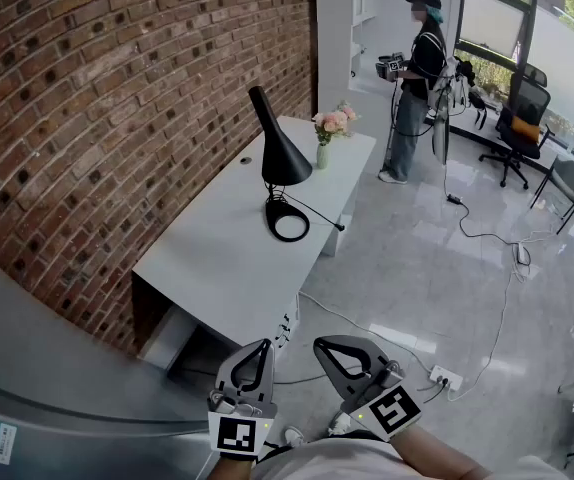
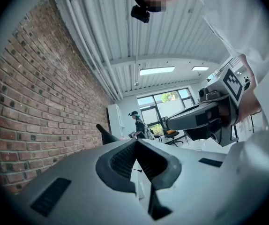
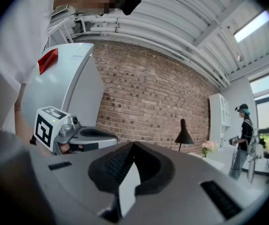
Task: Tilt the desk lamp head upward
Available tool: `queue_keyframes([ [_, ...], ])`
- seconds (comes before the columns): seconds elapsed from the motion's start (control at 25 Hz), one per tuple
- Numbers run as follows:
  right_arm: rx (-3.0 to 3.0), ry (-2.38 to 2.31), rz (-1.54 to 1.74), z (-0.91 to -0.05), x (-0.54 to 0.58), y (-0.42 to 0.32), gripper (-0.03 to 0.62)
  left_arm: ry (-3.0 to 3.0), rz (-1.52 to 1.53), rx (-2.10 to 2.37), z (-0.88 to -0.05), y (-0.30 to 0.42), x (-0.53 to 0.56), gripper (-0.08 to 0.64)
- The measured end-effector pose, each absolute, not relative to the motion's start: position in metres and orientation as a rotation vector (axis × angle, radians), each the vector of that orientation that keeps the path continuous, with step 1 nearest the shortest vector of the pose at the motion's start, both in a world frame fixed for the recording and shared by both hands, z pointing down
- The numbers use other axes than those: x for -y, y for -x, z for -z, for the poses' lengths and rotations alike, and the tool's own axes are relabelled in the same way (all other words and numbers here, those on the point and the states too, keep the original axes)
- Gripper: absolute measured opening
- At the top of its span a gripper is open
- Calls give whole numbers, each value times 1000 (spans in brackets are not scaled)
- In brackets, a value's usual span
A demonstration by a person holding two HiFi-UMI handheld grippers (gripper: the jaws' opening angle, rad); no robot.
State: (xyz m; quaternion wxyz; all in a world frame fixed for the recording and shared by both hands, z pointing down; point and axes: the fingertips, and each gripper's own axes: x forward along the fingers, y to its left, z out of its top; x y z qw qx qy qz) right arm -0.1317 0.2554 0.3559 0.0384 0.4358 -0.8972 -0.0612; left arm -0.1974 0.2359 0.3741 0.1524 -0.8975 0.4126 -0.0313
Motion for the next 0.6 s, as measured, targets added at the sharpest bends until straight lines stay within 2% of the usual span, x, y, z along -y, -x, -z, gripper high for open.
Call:
queue_keyframes([
  [0.6,2772,-1310,203,-356,-262,144,18,2619,42,-1277,-378,210,-237,8],
])
